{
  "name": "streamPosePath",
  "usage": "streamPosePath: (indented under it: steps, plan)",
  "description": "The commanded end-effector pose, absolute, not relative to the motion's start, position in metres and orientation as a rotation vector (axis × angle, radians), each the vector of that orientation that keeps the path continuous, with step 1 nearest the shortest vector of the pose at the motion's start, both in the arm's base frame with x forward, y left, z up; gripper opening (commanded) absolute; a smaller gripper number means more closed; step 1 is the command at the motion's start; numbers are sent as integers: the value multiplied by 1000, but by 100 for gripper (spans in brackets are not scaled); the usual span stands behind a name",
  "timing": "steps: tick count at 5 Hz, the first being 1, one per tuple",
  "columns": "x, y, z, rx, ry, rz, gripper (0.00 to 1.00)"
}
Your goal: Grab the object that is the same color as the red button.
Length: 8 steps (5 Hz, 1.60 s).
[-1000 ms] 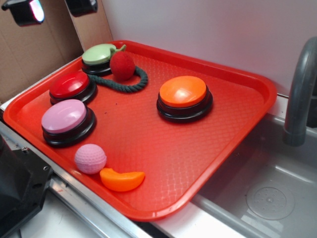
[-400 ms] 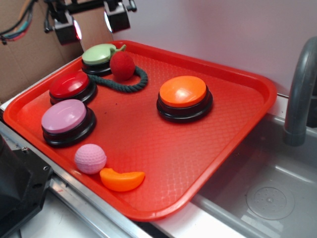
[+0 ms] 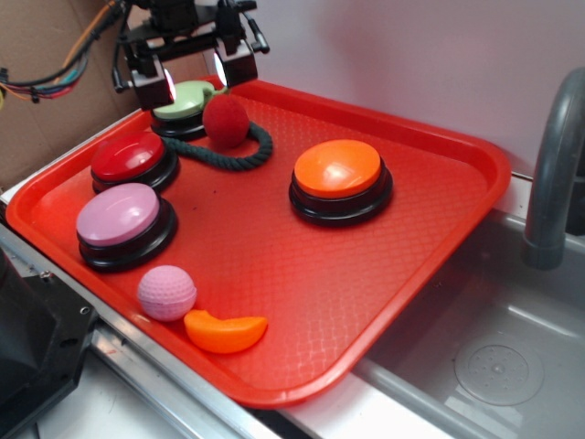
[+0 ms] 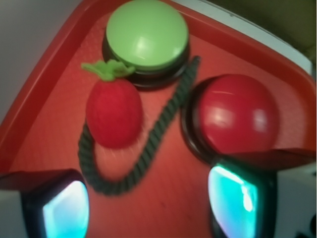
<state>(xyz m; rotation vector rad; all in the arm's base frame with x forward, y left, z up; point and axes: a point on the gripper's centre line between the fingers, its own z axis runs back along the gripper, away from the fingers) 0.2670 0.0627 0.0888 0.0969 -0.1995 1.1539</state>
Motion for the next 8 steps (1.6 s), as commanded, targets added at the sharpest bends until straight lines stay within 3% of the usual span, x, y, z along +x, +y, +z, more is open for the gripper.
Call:
streamPosePath:
  steps: [1,3,5,6,8]
  plan:
    - [285,90,83,102,-253,1190,100]
    - [296,97,67,129,-230,1163,100]
    - [303,100,55,109,-210,1099,100]
    - [305,102,51,112,-200,1108,0]
    - [304,99,54,121,-184,1075,0]
